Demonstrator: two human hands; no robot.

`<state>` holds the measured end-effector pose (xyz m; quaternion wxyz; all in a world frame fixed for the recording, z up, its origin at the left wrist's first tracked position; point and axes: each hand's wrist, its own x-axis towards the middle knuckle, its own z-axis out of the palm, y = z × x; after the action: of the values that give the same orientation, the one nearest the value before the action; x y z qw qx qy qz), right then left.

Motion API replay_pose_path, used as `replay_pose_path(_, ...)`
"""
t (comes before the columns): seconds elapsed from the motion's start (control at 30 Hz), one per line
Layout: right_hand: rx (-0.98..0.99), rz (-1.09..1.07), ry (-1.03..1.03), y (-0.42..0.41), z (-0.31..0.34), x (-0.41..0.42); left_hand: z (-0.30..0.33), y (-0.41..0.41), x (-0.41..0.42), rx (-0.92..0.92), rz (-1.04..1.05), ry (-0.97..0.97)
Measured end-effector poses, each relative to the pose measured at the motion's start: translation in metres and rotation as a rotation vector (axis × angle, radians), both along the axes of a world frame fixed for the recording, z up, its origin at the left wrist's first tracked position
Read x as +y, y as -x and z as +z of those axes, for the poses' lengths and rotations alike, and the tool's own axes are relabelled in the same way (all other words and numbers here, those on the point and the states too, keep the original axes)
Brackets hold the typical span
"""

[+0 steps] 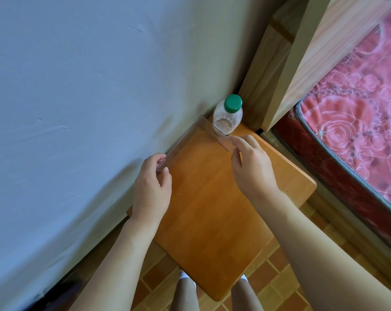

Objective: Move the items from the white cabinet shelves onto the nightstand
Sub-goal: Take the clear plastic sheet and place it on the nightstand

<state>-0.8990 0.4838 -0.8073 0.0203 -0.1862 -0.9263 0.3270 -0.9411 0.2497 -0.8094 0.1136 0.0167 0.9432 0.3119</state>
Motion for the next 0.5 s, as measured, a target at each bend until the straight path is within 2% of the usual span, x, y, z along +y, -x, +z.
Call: replay_pose_path(0.5, -0.090, 0.031, -0.014, -0.028, 0.026, 0.006, 0.020, -0.027, 0.005, 0.032, 0.018, 0.056)
